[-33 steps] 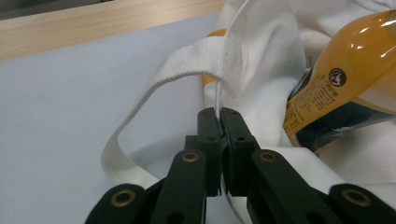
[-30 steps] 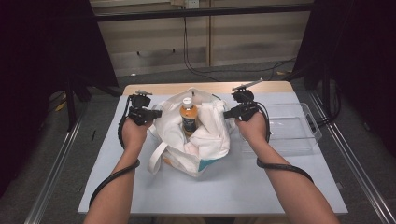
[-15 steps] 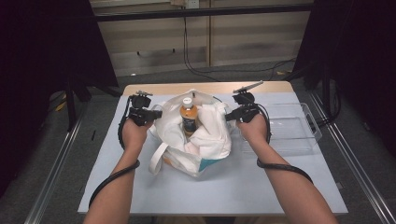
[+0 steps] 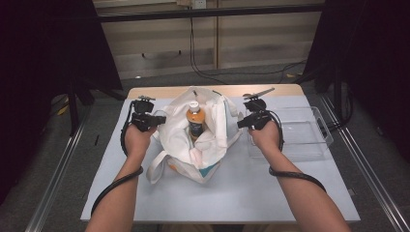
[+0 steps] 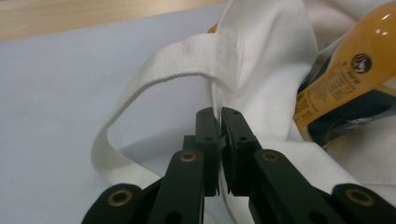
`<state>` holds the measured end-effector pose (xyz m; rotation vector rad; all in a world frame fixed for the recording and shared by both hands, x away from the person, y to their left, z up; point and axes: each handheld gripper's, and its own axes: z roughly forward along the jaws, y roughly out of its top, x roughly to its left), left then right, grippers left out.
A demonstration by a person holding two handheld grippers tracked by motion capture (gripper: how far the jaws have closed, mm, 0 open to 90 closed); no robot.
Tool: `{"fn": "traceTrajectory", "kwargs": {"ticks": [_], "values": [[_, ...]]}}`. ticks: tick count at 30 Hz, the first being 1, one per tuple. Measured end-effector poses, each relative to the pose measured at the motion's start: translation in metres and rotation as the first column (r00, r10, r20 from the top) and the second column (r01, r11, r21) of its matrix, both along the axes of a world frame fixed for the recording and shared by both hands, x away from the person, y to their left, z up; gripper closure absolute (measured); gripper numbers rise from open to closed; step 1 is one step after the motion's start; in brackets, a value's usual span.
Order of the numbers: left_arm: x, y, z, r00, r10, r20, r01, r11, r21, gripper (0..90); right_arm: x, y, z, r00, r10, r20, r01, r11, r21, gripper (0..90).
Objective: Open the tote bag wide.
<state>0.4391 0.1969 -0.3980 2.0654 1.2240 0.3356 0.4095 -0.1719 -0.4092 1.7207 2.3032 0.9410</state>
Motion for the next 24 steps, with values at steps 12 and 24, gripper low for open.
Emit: {"fn": "traceTrajectory", "kwargs": {"ticks": [12, 24], "values": [[-0.002, -0.012, 0.017, 0.9991, -0.025, 0.035, 0.025, 0.9996, -0.012, 87.0, -0.001, 0.004, 0.027, 0.9975, 0.014, 0.069, -0.016, 0.999, 0.03, 90.0], [-0.002, -0.018, 0.023, 0.9991, -0.025, 0.035, 0.026, 0.9995, -0.017, 87.7, 0.001, 0.012, 0.06, 0.9891, 0.055, 0.136, -0.06, 0.998, 0.031, 90.0]]}}
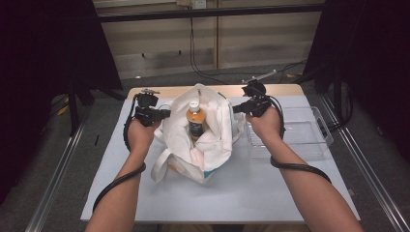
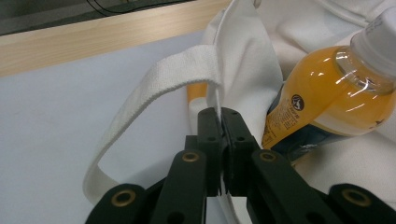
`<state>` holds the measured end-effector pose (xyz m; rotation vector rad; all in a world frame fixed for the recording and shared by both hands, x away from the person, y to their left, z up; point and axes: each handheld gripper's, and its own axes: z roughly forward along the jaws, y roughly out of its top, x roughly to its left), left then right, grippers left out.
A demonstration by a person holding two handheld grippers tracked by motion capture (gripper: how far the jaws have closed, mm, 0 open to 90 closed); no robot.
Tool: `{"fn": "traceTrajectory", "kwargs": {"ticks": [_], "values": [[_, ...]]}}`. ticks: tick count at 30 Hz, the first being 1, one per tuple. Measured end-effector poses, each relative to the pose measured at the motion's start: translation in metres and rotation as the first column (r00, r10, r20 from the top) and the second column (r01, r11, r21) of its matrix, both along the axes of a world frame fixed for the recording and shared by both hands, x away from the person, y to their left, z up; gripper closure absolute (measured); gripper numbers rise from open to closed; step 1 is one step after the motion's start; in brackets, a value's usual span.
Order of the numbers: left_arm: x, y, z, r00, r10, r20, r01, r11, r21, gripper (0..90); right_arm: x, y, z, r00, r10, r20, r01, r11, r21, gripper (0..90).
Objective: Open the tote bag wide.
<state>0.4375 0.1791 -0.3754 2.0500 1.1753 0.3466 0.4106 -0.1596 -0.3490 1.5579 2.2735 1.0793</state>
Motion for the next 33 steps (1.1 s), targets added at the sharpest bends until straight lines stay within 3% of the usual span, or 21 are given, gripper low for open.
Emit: {"fn": "traceTrajectory", "kwargs": {"ticks": [5, 19, 28, 33], "values": [[0.0, -0.002, 0.001, 1.0, -0.004, -0.004, 0.004, 1.0, 0.007, 87.8, 0.003, 0.011, 0.005, 0.9996, 0.027, 0.013, -0.027, 1.0, 0.015, 90.0], [0.002, -0.002, -0.001, 1.0, -0.002, -0.008, 0.002, 1.0, 0.006, 88.0, 0.01, 0.039, -0.004, 0.9945, 0.103, 0.018, -0.104, 0.993, 0.05, 90.0], [0.003, -0.001, -0.005, 0.9998, -0.003, -0.021, 0.003, 0.9999, 0.011, 88.0, 0.013, 0.04, -0.015, 0.9954, 0.096, -0.009, -0.096, 0.995, 0.022, 90.0], [0.004, 0.0, -0.01, 0.9998, 0.01, -0.02, -0.01, 0.9999, 0.004, 88.0, 0.013, 0.039, -0.023, 0.9951, 0.099, -0.001, -0.099, 0.995, -0.003, 90.0]]}}
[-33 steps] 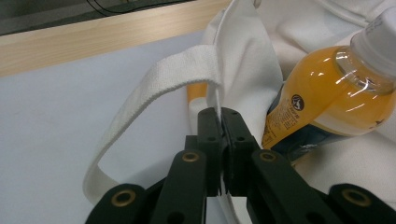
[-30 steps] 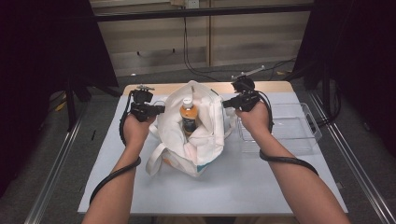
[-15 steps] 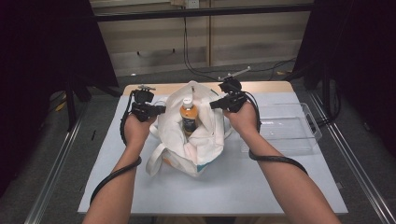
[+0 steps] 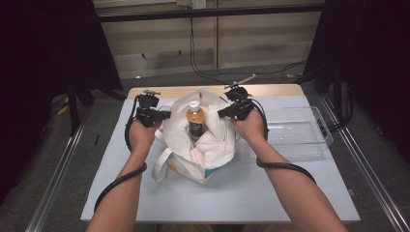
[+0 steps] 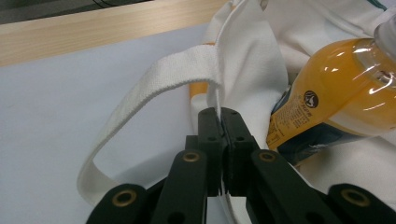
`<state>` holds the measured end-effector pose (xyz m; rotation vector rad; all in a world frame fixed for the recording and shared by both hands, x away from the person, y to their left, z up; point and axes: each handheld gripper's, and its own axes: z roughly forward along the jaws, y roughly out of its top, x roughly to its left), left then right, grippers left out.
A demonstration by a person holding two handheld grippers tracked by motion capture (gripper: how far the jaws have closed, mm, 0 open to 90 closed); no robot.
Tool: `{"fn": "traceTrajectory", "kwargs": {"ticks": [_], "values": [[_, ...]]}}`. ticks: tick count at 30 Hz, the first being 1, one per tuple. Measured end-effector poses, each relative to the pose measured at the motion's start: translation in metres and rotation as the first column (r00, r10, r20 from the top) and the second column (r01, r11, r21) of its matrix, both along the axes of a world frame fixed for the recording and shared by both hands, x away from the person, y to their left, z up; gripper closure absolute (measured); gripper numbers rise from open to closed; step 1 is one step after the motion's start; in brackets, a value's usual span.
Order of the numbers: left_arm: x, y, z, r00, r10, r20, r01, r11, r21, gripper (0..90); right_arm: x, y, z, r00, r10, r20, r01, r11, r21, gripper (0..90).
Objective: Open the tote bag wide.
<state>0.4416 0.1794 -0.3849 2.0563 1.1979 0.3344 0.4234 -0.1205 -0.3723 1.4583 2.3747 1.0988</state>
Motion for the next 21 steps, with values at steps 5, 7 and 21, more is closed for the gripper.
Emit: {"fn": "traceTrajectory", "kwargs": {"ticks": [5, 7, 21], "values": [[0.0, 0.0, -0.001, 1.0, 0.001, -0.004, -0.001, 1.0, 0.002, 88.0, 0.001, -0.002, -0.009, 0.9998, -0.015, -0.016, 0.015, 1.0, -0.003, 90.0], [0.001, 0.0, -0.001, 1.0, -0.001, -0.002, 0.001, 1.0, 0.008, 88.0, 0.001, -0.003, -0.011, 0.9994, -0.021, -0.027, 0.021, 1.0, 0.002, 90.0], [-0.001, -0.001, 0.001, 1.0, 0.001, 0.002, -0.001, 1.0, -0.008, 87.9, 0.0, -0.005, -0.012, 0.9994, -0.027, -0.021, 0.027, 1.0, 0.01, 90.0]]}}
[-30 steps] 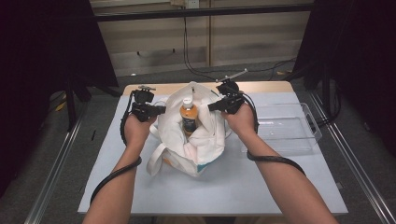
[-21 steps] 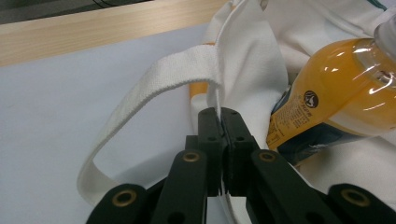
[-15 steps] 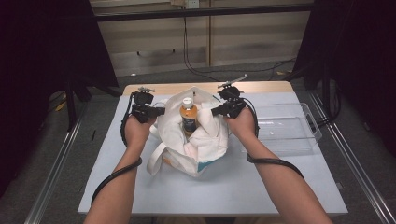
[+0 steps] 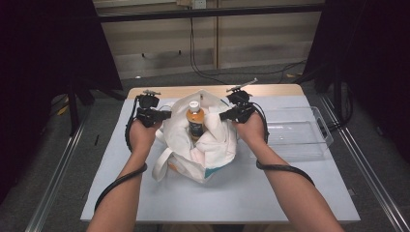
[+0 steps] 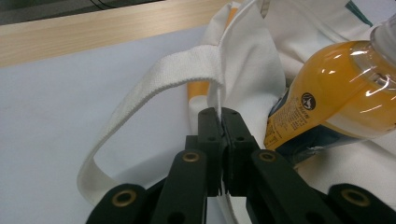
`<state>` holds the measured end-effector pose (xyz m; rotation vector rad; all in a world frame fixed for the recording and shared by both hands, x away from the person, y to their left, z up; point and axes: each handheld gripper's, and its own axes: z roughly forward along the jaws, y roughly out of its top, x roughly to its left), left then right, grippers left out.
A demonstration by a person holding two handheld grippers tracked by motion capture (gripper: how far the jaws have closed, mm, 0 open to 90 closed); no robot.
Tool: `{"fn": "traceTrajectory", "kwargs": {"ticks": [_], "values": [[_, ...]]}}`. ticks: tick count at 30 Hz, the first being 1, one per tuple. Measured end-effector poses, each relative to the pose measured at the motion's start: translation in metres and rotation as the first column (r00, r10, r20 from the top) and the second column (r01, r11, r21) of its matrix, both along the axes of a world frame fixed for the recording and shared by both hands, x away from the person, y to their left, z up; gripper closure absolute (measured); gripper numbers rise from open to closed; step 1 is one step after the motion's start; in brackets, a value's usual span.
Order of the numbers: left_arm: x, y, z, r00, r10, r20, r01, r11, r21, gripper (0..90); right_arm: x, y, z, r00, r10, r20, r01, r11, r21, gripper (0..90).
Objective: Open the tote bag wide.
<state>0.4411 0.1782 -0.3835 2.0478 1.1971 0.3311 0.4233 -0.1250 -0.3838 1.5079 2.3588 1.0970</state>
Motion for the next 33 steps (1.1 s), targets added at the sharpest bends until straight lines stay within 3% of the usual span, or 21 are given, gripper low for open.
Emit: {"fn": "traceTrajectory", "kwargs": {"ticks": [14, 19, 27, 33], "values": [[-0.001, -0.001, 0.002, 1.0, 0.0, 0.002, 0.0, 1.0, 0.0, 88.0, -0.002, 0.008, 0.017, 0.9995, -0.002, 0.032, 0.002, 1.0, 0.009, 90.0], [-0.001, -0.002, 0.003, 1.0, -0.005, -0.003, 0.005, 1.0, 0.001, 88.0, -0.002, 0.013, 0.021, 0.9991, 0.027, 0.033, -0.028, 0.999, 0.032, 90.0], [0.0, 0.001, 0.0, 0.9998, 0.015, -0.01, -0.015, 0.9999, -0.007, 88.1, -0.001, 0.026, 0.008, 0.9977, 0.067, 0.008, -0.067, 0.998, 0.003, 90.0], [0.002, 0.004, -0.005, 0.9995, 0.023, -0.02, -0.023, 0.9996, -0.017, 88.1, 0.001, 0.027, -0.003, 0.9985, 0.054, -0.013, -0.054, 0.998, -0.04, 90.0]]}}
